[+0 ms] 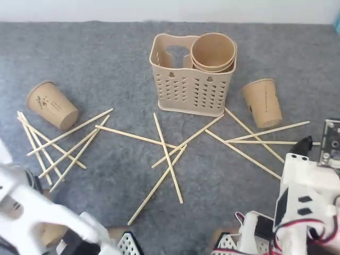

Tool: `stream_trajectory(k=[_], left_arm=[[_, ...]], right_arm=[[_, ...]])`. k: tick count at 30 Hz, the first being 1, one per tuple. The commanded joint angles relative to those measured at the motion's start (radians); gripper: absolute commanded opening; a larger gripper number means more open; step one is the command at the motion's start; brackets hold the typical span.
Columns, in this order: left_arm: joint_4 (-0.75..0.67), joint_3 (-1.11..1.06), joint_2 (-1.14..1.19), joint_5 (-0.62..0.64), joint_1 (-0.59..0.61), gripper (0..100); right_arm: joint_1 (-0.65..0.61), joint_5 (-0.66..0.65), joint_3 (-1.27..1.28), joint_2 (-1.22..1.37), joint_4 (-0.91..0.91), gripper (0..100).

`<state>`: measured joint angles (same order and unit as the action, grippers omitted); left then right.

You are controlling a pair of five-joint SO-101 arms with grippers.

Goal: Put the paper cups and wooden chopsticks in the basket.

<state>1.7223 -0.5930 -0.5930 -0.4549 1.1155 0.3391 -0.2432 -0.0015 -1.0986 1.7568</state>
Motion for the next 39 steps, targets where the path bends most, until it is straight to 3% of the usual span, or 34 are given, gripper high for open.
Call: stream_trajectory(k=[1, 6, 11, 17, 39], left_arm=[[-0.008, 0.093, -0.014, -0.009, -0.005, 10], [0.028, 0.288, 0.084, 0.003, -0.014, 17], [0.034, 0.401, 0.382, 0.040, -0.046, 18], [0.037, 0.510, 0.684, -0.130, -0.054, 18], [0.037, 0.361, 0.695, -0.377, -0.038, 18]], right_arm=[[0.024, -0.040, 0.025, 0.002, 0.022, 20.2], [0.024, -0.041, 0.063, 0.001, 0.022, 20.2], [0.024, -0.041, 0.084, 0.001, 0.022, 20.2], [0.024, -0.041, 0.087, 0.001, 0.022, 20.2], [0.024, -0.034, 0.087, 0.001, 0.022, 20.2]])
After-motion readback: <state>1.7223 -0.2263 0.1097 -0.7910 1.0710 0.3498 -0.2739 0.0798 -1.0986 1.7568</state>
